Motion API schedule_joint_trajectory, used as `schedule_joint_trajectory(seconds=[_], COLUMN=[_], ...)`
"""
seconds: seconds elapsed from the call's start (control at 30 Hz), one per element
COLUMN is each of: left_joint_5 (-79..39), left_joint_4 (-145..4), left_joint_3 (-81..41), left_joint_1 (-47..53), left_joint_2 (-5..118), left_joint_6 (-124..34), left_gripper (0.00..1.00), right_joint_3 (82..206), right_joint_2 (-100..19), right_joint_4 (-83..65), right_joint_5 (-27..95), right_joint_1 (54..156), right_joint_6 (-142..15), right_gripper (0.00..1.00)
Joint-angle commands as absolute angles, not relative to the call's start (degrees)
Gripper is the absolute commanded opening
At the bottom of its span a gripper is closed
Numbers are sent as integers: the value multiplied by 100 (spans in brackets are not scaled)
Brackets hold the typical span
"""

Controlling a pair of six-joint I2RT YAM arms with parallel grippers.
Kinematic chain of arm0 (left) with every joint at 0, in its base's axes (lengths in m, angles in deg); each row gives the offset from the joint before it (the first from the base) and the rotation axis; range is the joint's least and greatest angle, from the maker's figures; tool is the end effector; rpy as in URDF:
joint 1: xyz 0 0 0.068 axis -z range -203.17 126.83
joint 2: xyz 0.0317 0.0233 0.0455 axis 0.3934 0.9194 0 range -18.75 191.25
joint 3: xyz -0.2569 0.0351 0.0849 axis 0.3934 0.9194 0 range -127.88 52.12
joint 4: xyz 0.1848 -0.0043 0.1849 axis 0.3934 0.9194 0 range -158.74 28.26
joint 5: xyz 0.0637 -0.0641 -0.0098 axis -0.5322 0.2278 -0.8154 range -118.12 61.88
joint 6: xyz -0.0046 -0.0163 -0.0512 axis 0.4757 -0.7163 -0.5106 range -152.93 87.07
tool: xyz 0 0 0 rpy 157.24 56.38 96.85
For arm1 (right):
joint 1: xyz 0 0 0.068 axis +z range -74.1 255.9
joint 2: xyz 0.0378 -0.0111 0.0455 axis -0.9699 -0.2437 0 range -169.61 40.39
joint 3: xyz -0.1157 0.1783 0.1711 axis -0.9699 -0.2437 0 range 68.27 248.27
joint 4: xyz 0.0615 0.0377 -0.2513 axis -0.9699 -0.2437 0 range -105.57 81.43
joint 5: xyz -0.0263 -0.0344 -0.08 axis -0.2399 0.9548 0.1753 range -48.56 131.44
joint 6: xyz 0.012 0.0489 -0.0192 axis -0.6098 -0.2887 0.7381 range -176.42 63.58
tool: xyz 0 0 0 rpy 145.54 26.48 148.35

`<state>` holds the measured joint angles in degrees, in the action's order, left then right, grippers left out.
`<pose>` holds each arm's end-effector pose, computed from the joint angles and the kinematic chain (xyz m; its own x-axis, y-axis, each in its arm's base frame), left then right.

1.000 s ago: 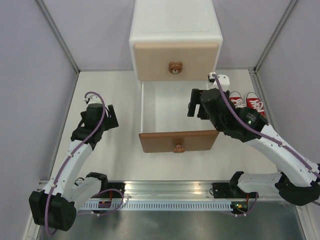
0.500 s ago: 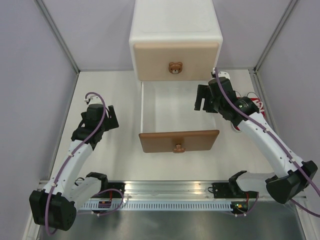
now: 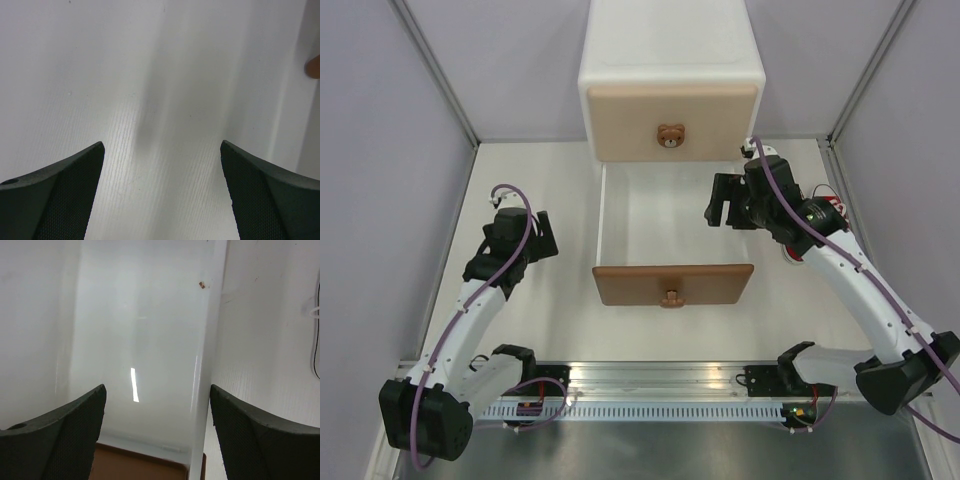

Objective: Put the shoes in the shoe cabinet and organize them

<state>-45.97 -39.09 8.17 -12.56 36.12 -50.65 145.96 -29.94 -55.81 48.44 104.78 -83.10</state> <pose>0.2006 -0.0265 0.2718 -0.5926 -0.1838 -0.7842 -0.2457 0.9685 -0.0413 0.2213 0.1173 0.3829 -0.6801 0.1338 -0.7208 -0.1031 0.9560 0.2747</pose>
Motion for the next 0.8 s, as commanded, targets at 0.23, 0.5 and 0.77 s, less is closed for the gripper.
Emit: schedule_joint_trajectory(seconds=[0.23,0.5,0.77], left_joint_5=[-4474,-4140,-3929], left_joint_4=[-4106,-4114,-4071], left_joint_3=[800,694,483], left_joint_1=[-1280,-1280,-1280], left_joint_2=[3557,3390,3065], left_joint_6=[-4910,-5068,-5060], left_gripper=[98,99,99], right_joint_3=[14658,14563,13658], right_joint_2=[-2492,-2351,-2447], right_joint_4=[-5664,-5656,-4953], right_joint_5=[6112,6745,6457], right_joint_1=[10367,9727,8094], right_joint_6=[-8182,-8033,-8225], right_gripper=[89,89,87])
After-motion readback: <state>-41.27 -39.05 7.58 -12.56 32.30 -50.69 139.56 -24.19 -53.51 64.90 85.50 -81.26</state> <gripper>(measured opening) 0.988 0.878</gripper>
